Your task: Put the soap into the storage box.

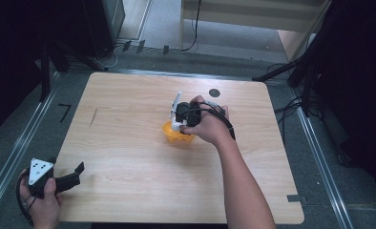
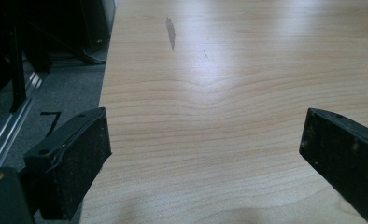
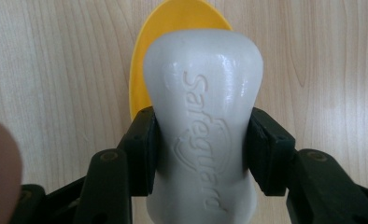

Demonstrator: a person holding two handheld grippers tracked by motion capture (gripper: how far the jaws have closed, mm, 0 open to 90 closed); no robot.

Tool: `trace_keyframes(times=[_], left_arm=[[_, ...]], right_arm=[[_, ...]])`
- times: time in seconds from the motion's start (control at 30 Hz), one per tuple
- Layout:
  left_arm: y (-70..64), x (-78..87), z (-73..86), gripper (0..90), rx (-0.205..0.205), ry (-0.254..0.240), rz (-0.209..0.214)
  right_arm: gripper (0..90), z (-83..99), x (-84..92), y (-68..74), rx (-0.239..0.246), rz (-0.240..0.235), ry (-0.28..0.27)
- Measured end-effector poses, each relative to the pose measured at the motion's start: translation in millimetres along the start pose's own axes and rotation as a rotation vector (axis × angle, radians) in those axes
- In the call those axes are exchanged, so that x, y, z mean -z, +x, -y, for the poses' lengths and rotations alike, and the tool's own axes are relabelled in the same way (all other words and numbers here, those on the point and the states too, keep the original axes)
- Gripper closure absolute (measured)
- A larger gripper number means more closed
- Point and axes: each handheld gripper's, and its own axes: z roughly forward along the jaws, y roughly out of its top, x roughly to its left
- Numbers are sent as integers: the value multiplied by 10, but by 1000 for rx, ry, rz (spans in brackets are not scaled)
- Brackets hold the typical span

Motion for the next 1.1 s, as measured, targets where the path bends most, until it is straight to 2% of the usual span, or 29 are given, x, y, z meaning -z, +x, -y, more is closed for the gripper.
trace_keyframes(times=[0.43, 0.47, 0.8, 1.1], left_arm=[[2, 2, 0, 22, 1, 2, 1], [3, 3, 0, 22, 1, 3, 2], [4, 4, 0, 22, 2, 2, 0], [4, 4, -1, 22, 3, 4, 2]], right_arm=[[513, -87, -125, -26, 29, -18, 15], [513, -88, -136, -20, 18, -22, 22], [513, -110, -234, -38, 34, -31, 34], [513, -96, -299, -46, 25, -39, 43]])
